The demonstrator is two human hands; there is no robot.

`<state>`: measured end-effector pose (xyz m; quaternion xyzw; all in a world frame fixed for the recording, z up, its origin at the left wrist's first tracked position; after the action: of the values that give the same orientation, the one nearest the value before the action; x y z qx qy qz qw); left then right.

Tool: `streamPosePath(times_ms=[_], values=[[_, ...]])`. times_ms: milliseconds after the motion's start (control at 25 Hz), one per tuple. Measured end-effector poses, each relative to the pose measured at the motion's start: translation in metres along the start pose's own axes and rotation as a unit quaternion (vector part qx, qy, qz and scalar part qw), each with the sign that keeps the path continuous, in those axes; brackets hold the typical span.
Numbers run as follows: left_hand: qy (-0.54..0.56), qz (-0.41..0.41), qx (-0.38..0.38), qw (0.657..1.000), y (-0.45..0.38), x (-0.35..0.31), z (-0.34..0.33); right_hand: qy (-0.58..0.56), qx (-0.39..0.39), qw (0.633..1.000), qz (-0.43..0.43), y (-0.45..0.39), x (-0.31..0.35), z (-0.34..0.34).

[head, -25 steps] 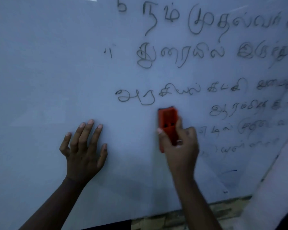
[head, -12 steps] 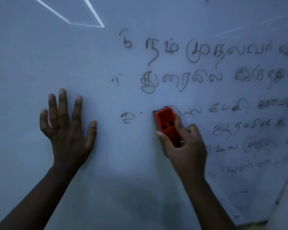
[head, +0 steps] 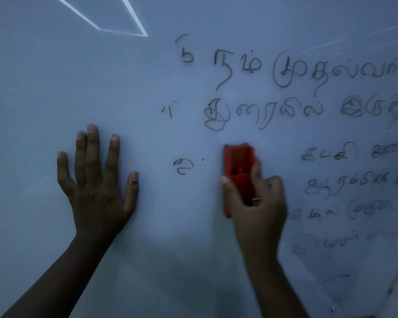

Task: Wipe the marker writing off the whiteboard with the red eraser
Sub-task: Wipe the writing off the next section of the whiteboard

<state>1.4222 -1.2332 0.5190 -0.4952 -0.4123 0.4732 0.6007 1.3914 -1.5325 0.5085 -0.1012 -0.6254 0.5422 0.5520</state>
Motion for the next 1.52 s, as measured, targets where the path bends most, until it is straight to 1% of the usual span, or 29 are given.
streamPosePath(times_ms=[80, 160, 240, 320, 440, 600, 680, 760, 880, 960, 1040, 1120, 1200, 1320, 1440, 1520], values=[[-0.004, -0.002, 0.003, 1.0, 0.001, 0.001, -0.002, 0.035, 0.042, 0.994, 0.089, 0.029, 0.04, -0.034], [-0.004, -0.005, 0.009, 1.0, 0.001, 0.002, -0.002, 0.051, 0.063, 0.986, 0.149, 0.039, 0.072, -0.053], [-0.005, -0.007, 0.013, 1.0, 0.001, 0.003, -0.002, 0.044, 0.071, 0.981, 0.173, 0.03, 0.091, -0.058], [-0.007, -0.01, 0.011, 1.0, 0.001, 0.003, -0.002, 0.042, 0.062, 0.98, 0.183, 0.015, 0.094, -0.052], [-0.007, -0.012, -0.002, 1.0, 0.004, 0.004, -0.001, 0.033, 0.027, 0.989, 0.143, -0.008, 0.062, -0.025], [-0.013, -0.01, -0.01, 1.0, 0.004, 0.002, 0.0, -0.01, -0.015, 0.999, 0.043, -0.04, -0.006, 0.022], [-0.01, -0.01, -0.008, 1.0, 0.003, 0.002, 0.001, -0.028, -0.037, 0.999, -0.012, -0.05, -0.042, 0.048], [-0.001, -0.004, -0.013, 1.0, 0.002, 0.002, 0.006, -0.069, -0.065, 0.993, -0.064, -0.059, -0.074, 0.076], [0.017, 0.019, -0.03, 0.999, -0.01, 0.002, 0.016, -0.077, -0.074, 0.992, -0.071, -0.084, -0.088, 0.103], [0.021, 0.011, -0.045, 0.999, -0.037, -0.002, 0.024, -0.08, -0.068, 0.993, -0.054, -0.1, -0.072, 0.099], [0.015, 0.003, -0.055, 0.998, -0.071, -0.003, 0.027, -0.051, -0.07, 0.996, -0.019, -0.104, -0.045, 0.084], [0.011, 0.012, -0.049, 0.999, -0.095, 0.0, 0.025, -0.038, -0.07, 0.997, -0.006, -0.099, -0.02, 0.067], [-0.001, 0.027, -0.037, 0.999, -0.102, 0.002, 0.019, -0.04, -0.048, 0.998, 0.009, -0.089, 0.005, 0.047], [-0.008, 0.026, -0.031, 0.999, -0.098, 0.002, 0.015, 0.019, -0.002, 0.995, 0.1, -0.06, 0.061, 0.005], [0.0, 0.025, -0.028, 0.999, -0.099, 0.004, 0.016, 0.091, 0.037, 0.972, 0.213, -0.037, 0.121, -0.032], [0.003, 0.025, -0.029, 0.999, -0.099, 0.004, 0.016, 0.103, 0.038, 0.965, 0.238, -0.043, 0.14, -0.036]])
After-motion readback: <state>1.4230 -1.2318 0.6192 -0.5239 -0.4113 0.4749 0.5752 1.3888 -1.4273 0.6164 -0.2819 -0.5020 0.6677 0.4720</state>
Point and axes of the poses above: each hand's wrist, its own y-axis away from the middle knuckle, its own z-axis out of the back of the hand, x = y × z, the point moved 9 cm from there along -y, towards the middle knuckle, and after that the axes turned 5 degrees about x, right-handed, at the moved point
